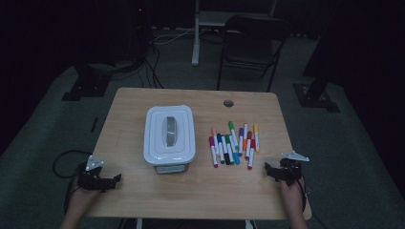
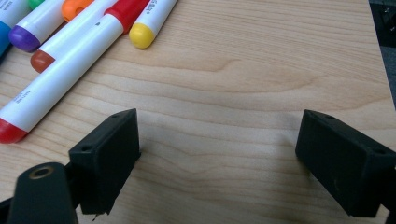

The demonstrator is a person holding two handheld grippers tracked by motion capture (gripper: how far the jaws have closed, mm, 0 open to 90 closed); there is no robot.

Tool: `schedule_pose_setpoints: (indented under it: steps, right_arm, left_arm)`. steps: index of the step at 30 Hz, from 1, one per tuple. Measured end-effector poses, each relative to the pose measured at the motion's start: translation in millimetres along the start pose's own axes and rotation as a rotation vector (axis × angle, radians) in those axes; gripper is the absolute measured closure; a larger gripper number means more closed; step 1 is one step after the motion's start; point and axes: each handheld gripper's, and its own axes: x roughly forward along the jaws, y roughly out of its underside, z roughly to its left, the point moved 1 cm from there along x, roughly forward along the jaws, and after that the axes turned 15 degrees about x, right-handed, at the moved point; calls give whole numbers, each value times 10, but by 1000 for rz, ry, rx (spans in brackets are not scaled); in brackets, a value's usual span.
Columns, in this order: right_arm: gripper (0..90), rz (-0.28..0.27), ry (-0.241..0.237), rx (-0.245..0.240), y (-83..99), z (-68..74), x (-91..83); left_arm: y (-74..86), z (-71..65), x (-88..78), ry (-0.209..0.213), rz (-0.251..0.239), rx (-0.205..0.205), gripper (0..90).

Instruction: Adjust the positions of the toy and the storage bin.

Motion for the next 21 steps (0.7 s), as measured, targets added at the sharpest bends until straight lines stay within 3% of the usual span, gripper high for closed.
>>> schedule_pose_setpoints:
  steps: [21]
  right_arm:
    - [122, -7, 11, 18, -49, 36, 32]
  left_arm:
    - [-46, -38, 20, -17, 12, -26, 5]
